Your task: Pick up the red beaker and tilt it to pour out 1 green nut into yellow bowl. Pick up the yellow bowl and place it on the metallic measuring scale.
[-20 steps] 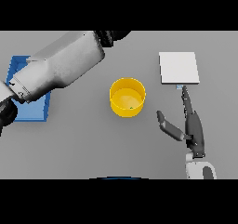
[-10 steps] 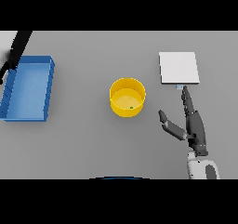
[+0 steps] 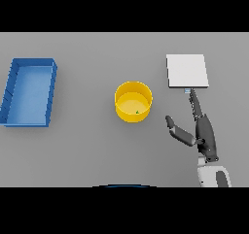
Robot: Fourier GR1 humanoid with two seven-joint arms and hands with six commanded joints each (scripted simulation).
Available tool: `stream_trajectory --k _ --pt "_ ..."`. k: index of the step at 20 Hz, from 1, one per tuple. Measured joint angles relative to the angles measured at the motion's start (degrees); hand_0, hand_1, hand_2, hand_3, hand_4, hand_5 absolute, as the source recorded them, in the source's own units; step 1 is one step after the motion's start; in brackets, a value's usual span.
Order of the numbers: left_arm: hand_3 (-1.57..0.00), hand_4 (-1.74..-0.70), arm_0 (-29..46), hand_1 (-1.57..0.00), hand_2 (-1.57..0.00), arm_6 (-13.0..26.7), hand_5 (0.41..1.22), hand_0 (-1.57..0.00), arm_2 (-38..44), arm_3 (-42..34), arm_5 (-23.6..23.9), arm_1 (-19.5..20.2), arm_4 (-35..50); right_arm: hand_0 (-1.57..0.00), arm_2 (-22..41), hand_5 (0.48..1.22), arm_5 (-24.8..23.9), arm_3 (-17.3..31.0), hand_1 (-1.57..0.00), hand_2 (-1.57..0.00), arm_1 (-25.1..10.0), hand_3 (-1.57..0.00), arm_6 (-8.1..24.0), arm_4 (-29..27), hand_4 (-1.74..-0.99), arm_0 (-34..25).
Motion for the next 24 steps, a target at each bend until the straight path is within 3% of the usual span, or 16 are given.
stream_trajectory --k 3,5,12,15,17,18,19,20,21,22,24 --pt "-1.45 -1.74 10.2 -1.57 -1.57 7.7 1.221 -1.57 1.9 -9.8 5.4 1.6 3.7 0.00 1.0 0.649 0.0 -0.7 0.00 0.00 -0.1 0.00 -0.4 1.4 -1.210 0.6" --pt "-1.45 -1.74 16.9 -1.57 -1.57 11.4 1.221 -1.57 2.3 -16.2 8.7 2.3 5.3 0.00 1.2 0.657 0.0 -0.4 0.00 0.00 0.1 0.00 1.1 1.6 -1.206 -0.1" --pt "-1.51 -1.74 30.5 -1.57 -1.57 15.2 1.221 -1.57 2.7 -25.8 15.8 1.9 7.9 0.00 0.5 0.666 0.5 0.0 0.00 0.00 -0.9 0.00 1.0 1.0 -1.217 -0.6" --pt "-1.54 -1.74 31.8 -1.57 -1.57 15.3 1.117 -1.57 2.3 -25.0 16.8 1.1 7.9 0.00 0.3 0.665 0.5 0.0 0.00 0.00 -1.0 0.00 0.5 0.7 -1.207 -0.4" --pt "-1.55 -1.74 32.6 -1.57 -1.57 15.3 0.967 -1.57 1.7 -24.6 17.2 0.7 7.8 0.00 0.3 0.664 0.4 -0.3 0.00 0.00 -1.3 0.00 0.8 1.1 -1.205 0.3" --pt "-1.55 -1.67 32.7 -1.57 -1.57 15.3 0.908 -1.57 0.9 -23.6 17.0 0.2 7.3 0.00 0.7 0.667 0.6 -0.5 0.00 0.00 -0.8 0.00 0.4 1.0 -1.202 0.0" --pt "-1.50 -1.53 32.7 -1.57 -1.57 15.3 0.865 -1.57 0.7 -23.7 16.1 0.7 7.4 0.00 0.6 0.664 0.6 -0.8 0.00 0.00 -1.0 0.00 0.1 1.0 -1.197 0.0" --pt "-1.36 -1.37 32.9 -1.45 -1.43 15.3 0.830 -1.56 0.5 -24.3 14.6 1.4 7.8 0.00 0.6 0.663 0.6 -1.0 0.00 0.00 -1.1 0.00 -0.1 0.9 -1.192 0.4" --pt "-1.13 -1.23 33.8 -1.18 -1.19 15.1 0.803 -1.46 0.3 -26.2 12.1 2.2 9.2 0.00 0.8 0.663 0.7 -1.0 0.00 0.00 -0.9 0.00 0.0 1.0 -1.188 0.8" --pt "-0.90 -1.12 34.3 -0.94 -0.96 15.0 0.778 -1.17 0.4 -27.9 9.5 2.9 11.2 0.00 0.8 0.664 0.5 -0.7 0.00 0.00 -0.7 0.00 0.0 1.0 -1.187 0.8" --pt "-0.58 -0.97 35.1 -0.60 -0.61 15.3 0.740 -0.75 -0.2 -28.8 5.8 4.1 13.8 0.00 0.8 0.665 0.2 -0.2 0.00 0.00 -0.6 0.00 -0.3 1.2 -1.181 0.8"
